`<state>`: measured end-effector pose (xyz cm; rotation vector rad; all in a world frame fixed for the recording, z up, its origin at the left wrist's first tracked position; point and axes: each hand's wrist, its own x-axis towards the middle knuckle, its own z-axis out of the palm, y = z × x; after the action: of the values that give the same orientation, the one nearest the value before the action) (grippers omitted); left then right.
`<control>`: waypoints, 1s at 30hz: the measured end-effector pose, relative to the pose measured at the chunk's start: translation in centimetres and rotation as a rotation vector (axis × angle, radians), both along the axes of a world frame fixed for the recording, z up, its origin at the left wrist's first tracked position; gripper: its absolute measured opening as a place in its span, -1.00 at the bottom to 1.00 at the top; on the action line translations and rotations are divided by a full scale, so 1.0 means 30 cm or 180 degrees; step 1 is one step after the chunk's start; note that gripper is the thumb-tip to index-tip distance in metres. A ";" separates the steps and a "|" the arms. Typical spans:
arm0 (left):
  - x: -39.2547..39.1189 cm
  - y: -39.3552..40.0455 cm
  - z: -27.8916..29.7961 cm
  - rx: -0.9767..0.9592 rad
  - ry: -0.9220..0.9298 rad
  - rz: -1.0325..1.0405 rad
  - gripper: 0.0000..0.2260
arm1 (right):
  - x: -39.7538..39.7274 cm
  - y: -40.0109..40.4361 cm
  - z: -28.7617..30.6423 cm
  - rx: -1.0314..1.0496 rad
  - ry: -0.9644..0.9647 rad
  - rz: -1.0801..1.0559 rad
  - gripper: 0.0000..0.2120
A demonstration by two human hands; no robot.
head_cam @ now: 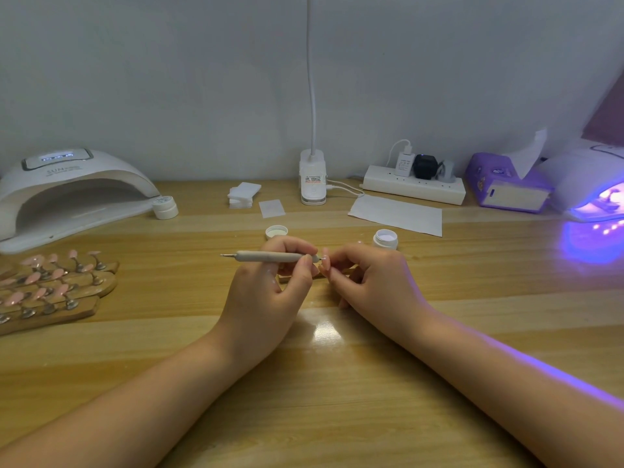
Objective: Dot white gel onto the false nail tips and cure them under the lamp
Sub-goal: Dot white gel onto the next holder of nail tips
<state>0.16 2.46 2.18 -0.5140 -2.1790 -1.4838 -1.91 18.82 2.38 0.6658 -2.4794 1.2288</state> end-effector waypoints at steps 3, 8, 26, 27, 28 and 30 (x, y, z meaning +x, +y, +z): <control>0.000 0.001 0.000 -0.0001 -0.0009 0.0004 -0.90 | 0.000 0.001 -0.001 0.0007 0.0009 0.0003 -0.90; -0.001 -0.002 -0.003 -0.0063 0.0040 -0.0002 -0.93 | 0.001 -0.002 0.001 0.0022 0.0013 0.0010 -0.90; 0.006 -0.006 0.005 0.0214 0.0275 0.0073 -0.89 | -0.002 0.001 -0.002 0.0102 0.0083 0.0000 -0.91; 0.006 -0.006 0.005 0.0221 0.0279 0.0071 -0.89 | -0.002 0.001 -0.002 0.0080 0.0082 0.0003 -0.91; 0.006 -0.006 0.005 0.0225 0.0275 0.0064 -0.90 | -0.001 0.001 -0.003 0.0056 0.0091 0.0005 -0.91; 0.006 -0.006 0.004 0.0213 0.0246 0.0045 -0.91 | -0.001 0.001 -0.005 0.0021 0.0138 -0.0006 -0.91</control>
<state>0.33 2.29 2.31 -0.5233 -2.0625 -1.4990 -1.95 18.85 2.24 0.6843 -2.4493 1.1934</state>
